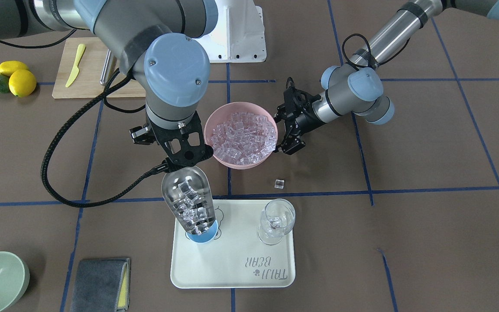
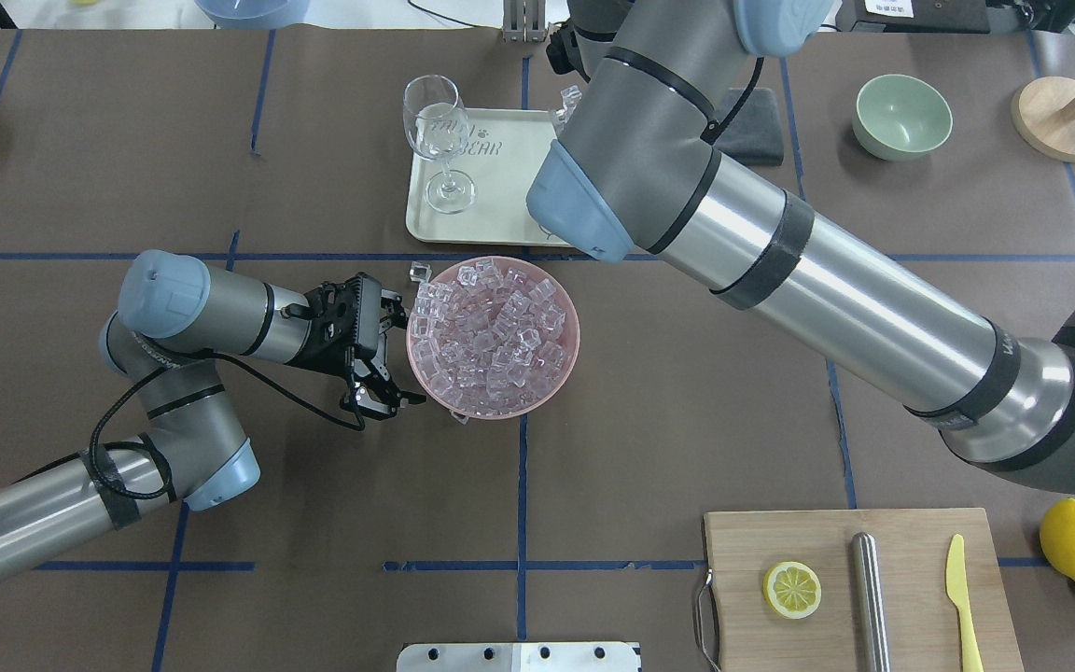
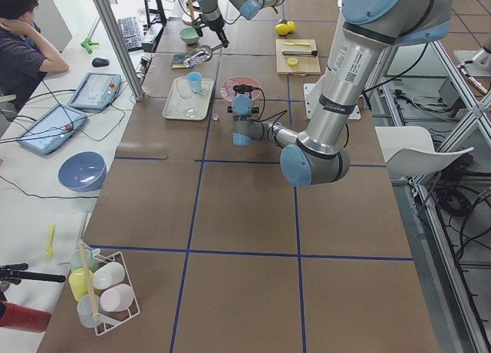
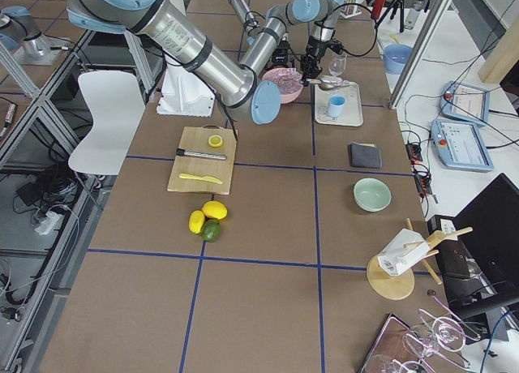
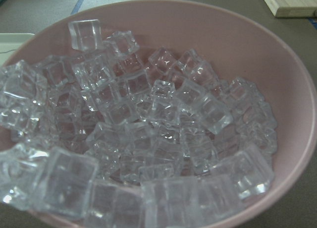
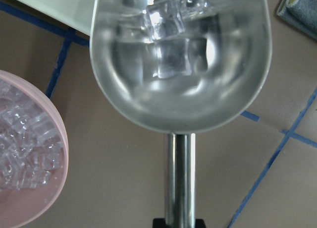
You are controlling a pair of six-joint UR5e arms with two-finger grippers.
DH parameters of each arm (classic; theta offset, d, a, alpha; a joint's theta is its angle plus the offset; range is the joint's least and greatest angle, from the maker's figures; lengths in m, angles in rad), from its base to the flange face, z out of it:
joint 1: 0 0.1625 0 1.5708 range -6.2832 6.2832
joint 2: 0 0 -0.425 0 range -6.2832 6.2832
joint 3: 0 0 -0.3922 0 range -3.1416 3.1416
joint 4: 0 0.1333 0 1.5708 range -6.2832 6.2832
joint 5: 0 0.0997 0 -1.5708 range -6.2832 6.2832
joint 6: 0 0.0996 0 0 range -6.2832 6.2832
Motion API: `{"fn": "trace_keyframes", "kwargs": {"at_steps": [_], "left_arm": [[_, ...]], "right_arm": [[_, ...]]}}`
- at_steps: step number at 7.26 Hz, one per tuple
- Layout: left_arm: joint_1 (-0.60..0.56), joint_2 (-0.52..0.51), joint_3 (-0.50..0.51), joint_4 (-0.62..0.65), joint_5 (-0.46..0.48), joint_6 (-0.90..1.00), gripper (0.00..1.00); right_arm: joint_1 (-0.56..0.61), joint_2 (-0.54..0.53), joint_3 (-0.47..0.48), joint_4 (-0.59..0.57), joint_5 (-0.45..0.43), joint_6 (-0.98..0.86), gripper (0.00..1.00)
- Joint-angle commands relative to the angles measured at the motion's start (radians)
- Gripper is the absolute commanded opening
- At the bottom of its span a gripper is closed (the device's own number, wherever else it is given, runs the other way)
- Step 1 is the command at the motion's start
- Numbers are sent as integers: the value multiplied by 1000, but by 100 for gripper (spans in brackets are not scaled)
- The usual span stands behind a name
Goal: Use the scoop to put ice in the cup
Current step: 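Carry the ice-filled scoop with the right gripper toward the blue cup, then tilt the scoop with the right gripper to pour ice into the blue cup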
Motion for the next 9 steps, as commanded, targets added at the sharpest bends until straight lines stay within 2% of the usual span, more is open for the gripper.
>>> {"fn": "trace_keyframes", "kwargs": {"at_steps": [1, 3, 5, 9], "left_arm": [[0, 0, 0, 0, 0, 0, 100], [0, 0, 0, 0, 0, 0, 100], [0, 0, 0, 0, 0, 0, 100], [0, 0, 0, 0, 0, 0, 100]], "right_arm": [[-17, 6, -7, -70, -25, -22, 0], [-27, 11, -14, -88, -28, -82, 0], [-30, 17, -2, -165, -73, -155, 0], [-33, 57, -20, -263, -100, -281, 0]]}}
